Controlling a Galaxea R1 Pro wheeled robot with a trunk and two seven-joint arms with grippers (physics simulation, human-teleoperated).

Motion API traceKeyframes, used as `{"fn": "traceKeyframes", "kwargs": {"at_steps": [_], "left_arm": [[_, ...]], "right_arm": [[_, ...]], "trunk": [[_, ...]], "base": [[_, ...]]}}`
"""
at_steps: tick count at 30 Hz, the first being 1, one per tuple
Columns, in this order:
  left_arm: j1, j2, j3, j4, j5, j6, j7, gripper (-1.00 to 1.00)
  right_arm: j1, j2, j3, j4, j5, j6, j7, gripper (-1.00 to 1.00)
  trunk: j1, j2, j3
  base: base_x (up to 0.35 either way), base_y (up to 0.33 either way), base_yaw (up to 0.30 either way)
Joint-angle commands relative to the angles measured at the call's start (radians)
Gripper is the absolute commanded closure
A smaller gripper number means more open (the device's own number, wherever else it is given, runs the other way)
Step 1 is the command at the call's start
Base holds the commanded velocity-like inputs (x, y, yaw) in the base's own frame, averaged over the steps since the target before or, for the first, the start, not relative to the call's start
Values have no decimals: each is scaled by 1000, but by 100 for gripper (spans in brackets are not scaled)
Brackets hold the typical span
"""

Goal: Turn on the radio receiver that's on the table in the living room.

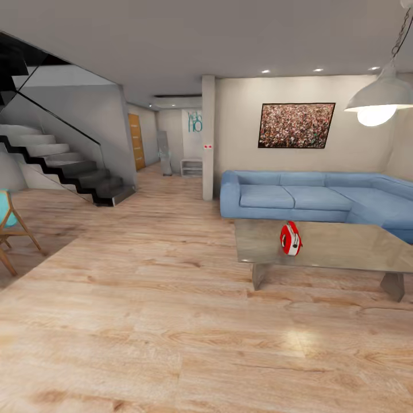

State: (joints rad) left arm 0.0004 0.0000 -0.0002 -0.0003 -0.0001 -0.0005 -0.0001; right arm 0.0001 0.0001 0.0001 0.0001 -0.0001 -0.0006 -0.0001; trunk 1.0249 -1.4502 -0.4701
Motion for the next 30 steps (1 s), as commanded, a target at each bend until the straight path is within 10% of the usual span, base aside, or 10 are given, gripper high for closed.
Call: {"fn": "traceKeyframes", "kwargs": {"at_steps": [1, 14, 30], "left_arm": [[6, -6, -3, -3, -1, -5, -1, -100], [52, -79, -1, -3, 4, -7, -2, -100], [52, -92, -3, -85, 0, -96, 8, -100]], "right_arm": [[-6, 6, 2, -6, -1, -5, -1, -100], [-43, 64, 3, -8, 0, -13, -1, -100], [-64, -3, 2, -89, 35, -12, 1, -100]], "trunk": [[0, 0, 0], [0, 0, 0], [0, 0, 0]], "base": [[0, 0, 0], [0, 0, 0], [0, 0, 0]]}}
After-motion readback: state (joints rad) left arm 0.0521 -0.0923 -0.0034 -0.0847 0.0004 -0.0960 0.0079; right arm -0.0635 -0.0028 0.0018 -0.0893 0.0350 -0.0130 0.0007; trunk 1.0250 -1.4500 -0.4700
